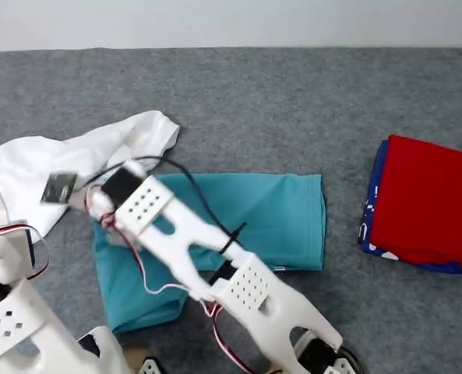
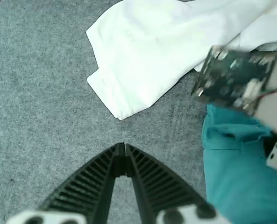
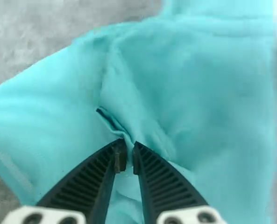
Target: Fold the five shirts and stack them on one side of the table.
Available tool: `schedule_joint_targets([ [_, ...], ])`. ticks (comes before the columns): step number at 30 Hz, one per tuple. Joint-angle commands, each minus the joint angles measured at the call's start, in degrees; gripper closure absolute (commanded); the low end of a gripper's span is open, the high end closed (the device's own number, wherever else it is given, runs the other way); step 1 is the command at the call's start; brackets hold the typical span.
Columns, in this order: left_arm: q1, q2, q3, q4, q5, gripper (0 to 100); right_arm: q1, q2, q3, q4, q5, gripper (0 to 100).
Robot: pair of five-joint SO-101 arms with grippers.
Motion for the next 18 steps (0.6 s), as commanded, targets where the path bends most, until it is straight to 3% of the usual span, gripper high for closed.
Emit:
schedule_joint_targets([
  [1, -0.1, 0.2, -0.5, -1.3, 0.4, 100, 2.7, -2.9, -4.3, -1.4, -1.0, 98.8],
  [9, -0.1, 0.2, -0.4, -1.3, 0.4, 100, 7.1, 1.0, -4.4, -8.0, -3.3, 98.0],
  [18, 0.0, 0.2, -0.3, -1.1, 0.4, 100, 11.9, 4.3, -4.7, -8.1, -10.1, 84.6],
])
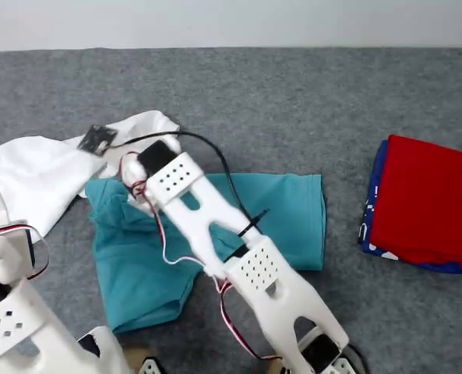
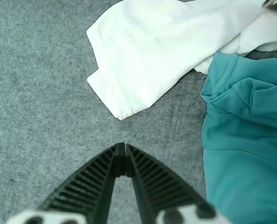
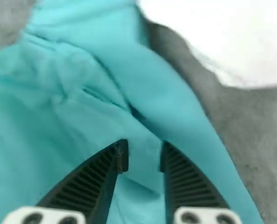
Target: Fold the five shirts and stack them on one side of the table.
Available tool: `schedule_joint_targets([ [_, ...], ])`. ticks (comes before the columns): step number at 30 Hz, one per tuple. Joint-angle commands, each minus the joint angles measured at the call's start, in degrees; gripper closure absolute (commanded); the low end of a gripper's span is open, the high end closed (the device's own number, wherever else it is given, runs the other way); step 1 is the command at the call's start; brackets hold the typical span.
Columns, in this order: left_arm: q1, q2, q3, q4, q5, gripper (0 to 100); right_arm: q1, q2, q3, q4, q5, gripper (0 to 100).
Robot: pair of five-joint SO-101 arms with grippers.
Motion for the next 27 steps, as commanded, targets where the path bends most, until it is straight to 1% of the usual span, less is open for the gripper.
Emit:
schedule_joint_targets([
  [1, 0.0, 0.2, -0.3, -1.1, 0.4, 100, 2.8, -1.0, -2.9, -0.7, -1.8, 84.6],
  [6, 0.2, 0.2, -0.3, -1.1, 0.4, 100, 4.9, -1.7, -3.7, 0.0, -1.8, 84.7],
  [11, 0.4, 0.4, -0.1, -1.0, 0.5, 100, 5.3, -1.6, -9.6, 10.1, -1.5, 85.0],
  [16, 0.4, 0.7, 1.9, -1.0, 0.4, 100, 6.4, -4.3, -6.7, 10.0, -1.4, 92.0],
  [20, 0.0, 0.4, 2.6, 0.0, 0.2, 100, 4.9, -6.4, -0.2, 9.7, 1.5, 91.5],
  [22, 0.0, 0.3, 2.5, 0.7, 0.2, 100, 4.2, -6.1, 0.3, 9.3, 3.2, 91.3],
  [24, 0.0, 0.3, 2.5, 0.9, 0.2, 100, 2.9, -5.8, 0.3, 8.2, 4.7, 88.3],
  [27, 0.0, 0.3, 2.5, 1.0, 0.2, 100, 1.7, -5.9, 0.2, 5.6, 5.4, 79.4],
])
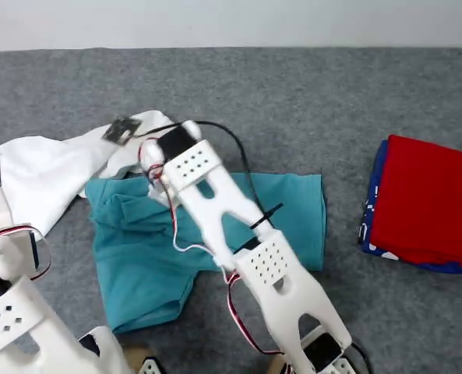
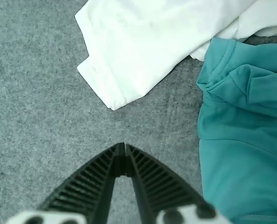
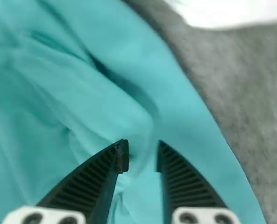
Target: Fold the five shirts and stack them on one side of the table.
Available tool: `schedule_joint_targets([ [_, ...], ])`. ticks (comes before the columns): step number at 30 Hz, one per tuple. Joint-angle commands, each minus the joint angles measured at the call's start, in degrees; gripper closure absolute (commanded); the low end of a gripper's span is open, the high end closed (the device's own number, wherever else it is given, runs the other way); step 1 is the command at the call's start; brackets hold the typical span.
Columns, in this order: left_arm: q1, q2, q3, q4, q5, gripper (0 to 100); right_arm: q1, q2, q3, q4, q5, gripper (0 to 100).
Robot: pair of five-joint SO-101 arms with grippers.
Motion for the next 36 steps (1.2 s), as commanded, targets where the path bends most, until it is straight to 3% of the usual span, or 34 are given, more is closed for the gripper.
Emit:
schedule_joint_targets([
  [1, 0.0, -0.1, -0.3, 0.5, 0.2, 100, -1.5, -4.3, -0.4, -2.5, 1.1, 78.0],
  [13, -0.1, -0.1, -0.3, 0.6, 0.3, 100, -3.8, 0.6, -0.4, -5.7, 1.1, 78.3],
  [20, -0.1, -0.1, -0.2, 0.7, 0.3, 100, -2.4, 0.3, -0.4, -5.1, 4.2, 99.0],
  [30, 0.0, -0.1, -0.2, 0.7, 0.3, 100, 2.5, -6.5, -0.4, -5.4, 4.0, 98.8],
  [36, 0.1, -0.1, -0.2, 0.7, 0.2, 100, 4.3, -6.5, 0.0, -8.3, -1.8, 98.8],
])
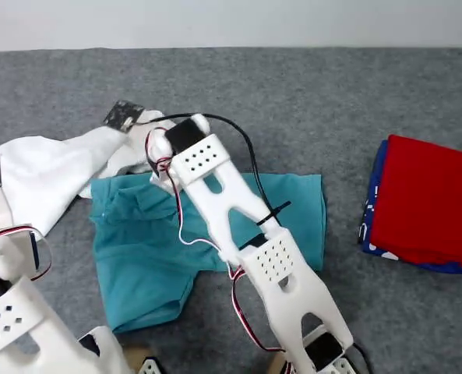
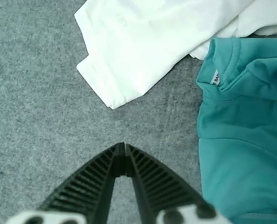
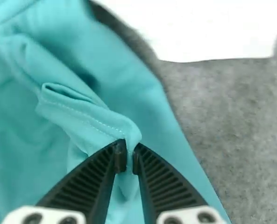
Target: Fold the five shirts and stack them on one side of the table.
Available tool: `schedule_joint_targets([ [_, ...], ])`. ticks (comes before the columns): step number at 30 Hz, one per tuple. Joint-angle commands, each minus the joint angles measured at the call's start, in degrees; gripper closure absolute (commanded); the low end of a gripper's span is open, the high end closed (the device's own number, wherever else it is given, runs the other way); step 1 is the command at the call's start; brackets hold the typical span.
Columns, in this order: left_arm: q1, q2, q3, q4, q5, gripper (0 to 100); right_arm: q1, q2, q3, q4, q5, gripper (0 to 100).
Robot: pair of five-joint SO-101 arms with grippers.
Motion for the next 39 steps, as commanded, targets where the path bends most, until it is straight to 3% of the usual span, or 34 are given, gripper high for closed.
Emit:
schedule_joint_targets([
  [1, 0.1, -0.1, -0.2, 0.4, 0.2, 100, 1.2, -4.2, -0.1, -2.2, -3.3, 98.6],
  [4, 0.1, -0.1, -0.2, 0.4, 0.2, 100, 0.7, -1.5, -0.3, -1.5, -3.7, 95.8],
  [9, 0.4, -0.1, -0.2, 0.3, 0.2, 100, 0.5, -0.6, -0.3, 1.8, -7.6, 80.1],
  [19, 0.4, 0.4, -0.1, -0.1, 0.2, 99, 0.7, -9.5, 3.8, 9.7, -8.3, 80.1],
  [27, 0.5, 9.9, -0.6, -0.1, 0.1, 91, -0.2, -28.1, 25.8, 9.7, -8.7, 80.1],
  [32, 7.3, 20.3, -5.2, 0.3, -6.0, 91, 1.5, -41.2, 34.6, 9.7, -8.7, 80.1],
  [39, 18.5, 32.2, -12.4, -0.1, -14.9, 90, 11.3, -57.2, 43.4, 9.7, -8.7, 80.1],
])
